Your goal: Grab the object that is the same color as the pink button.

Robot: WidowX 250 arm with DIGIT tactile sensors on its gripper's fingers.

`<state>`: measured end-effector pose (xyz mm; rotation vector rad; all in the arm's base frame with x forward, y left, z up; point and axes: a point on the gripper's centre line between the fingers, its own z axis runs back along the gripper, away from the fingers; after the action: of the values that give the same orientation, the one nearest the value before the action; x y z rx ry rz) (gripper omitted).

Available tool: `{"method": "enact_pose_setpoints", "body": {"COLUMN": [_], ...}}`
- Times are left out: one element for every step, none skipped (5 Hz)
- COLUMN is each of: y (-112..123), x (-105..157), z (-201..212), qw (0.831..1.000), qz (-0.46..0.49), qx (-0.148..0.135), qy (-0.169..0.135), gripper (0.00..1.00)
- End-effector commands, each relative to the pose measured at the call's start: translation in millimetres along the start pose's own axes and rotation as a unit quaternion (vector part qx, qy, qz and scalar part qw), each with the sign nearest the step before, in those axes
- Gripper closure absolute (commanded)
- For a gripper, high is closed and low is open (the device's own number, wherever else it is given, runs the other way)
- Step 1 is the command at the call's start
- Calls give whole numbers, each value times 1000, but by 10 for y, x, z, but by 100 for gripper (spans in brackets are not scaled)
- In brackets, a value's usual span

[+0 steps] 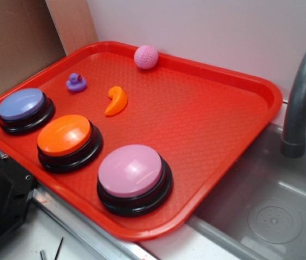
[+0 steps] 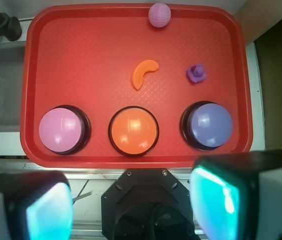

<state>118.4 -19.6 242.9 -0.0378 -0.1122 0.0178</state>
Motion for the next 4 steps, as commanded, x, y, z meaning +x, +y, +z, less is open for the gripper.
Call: {"method": "enact_pose_setpoints", "body": {"y": [0, 39, 194, 322], "x": [0, 200, 562, 844], "z": [0, -129, -412, -639], "qw": [1000, 999, 998, 993], "qz": [0, 19, 45, 68], "qx": [0, 4, 21, 56], "qy": [0, -32, -50, -73], "gripper": [0, 0, 0, 0]}}
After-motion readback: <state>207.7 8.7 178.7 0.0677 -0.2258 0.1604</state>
